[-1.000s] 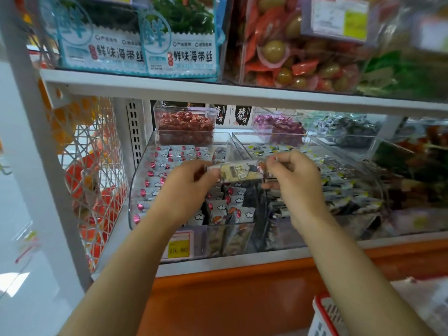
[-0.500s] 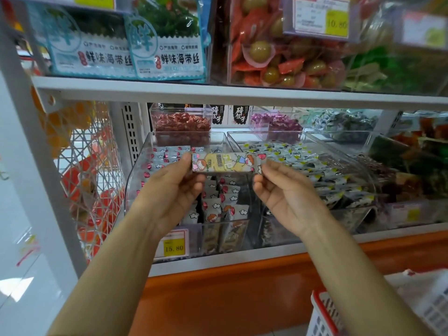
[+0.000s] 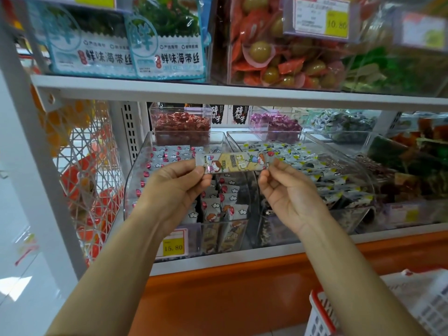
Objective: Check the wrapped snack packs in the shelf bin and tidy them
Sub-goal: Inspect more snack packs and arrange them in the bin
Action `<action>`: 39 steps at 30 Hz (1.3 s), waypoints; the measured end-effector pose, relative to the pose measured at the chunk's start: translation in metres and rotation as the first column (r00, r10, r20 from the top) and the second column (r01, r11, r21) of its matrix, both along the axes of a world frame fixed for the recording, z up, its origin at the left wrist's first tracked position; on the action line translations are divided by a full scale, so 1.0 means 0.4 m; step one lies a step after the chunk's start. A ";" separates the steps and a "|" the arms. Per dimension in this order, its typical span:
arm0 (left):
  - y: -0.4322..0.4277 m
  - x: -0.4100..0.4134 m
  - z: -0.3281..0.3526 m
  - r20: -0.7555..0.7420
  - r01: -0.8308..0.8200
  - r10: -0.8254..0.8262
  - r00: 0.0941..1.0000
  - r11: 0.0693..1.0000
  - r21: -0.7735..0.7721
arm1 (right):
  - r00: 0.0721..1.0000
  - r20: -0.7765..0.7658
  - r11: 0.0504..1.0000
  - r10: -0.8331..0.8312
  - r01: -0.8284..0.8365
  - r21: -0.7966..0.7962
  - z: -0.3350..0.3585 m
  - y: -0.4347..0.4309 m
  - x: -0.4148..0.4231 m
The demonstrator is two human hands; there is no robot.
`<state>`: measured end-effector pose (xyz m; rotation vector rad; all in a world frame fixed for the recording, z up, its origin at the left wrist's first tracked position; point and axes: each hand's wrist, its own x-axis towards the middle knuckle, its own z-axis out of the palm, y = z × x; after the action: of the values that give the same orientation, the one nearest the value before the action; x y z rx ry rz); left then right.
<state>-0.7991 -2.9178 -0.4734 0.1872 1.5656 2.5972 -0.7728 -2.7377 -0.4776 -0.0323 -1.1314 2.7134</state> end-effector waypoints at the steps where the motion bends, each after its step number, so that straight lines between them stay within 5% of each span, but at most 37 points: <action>1: -0.001 0.000 0.000 0.001 -0.002 0.002 1.000 1.000 -0.006 | 1.000 -0.011 1.000 0.003 -0.003 0.019 -0.001 0.000 0.000; 8: -0.010 0.002 -0.003 0.044 0.037 -0.036 0.998 0.999 -0.026 | 0.990 -0.078 0.972 -0.115 0.129 0.197 -0.006 0.006 -0.003; 14: -0.001 0.012 -0.003 0.005 0.116 -0.117 0.993 0.983 -0.142 | 0.924 -0.213 0.707 -0.316 0.379 0.597 -0.012 -0.004 0.007; 20: 0.002 0.011 -0.006 -0.074 0.033 -0.048 0.996 0.982 -0.188 | 0.901 -0.341 0.594 -0.270 0.434 0.677 -0.019 -0.016 0.013; 30: -0.006 0.020 -0.003 -0.201 0.036 -0.107 0.974 0.945 -0.326 | 0.944 -0.263 0.599 -0.201 0.331 0.729 -0.008 -0.008 0.018; 39: 0.005 0.034 0.008 -0.291 -0.046 -0.160 0.943 0.806 -0.591 | 0.887 -0.395 0.324 -0.238 0.456 0.829 0.002 0.012 0.019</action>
<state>-0.7856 -2.9156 -0.4703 0.6204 2.3533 1.9605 -0.7653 -2.7329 -0.4770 0.1458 -2.0808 1.3486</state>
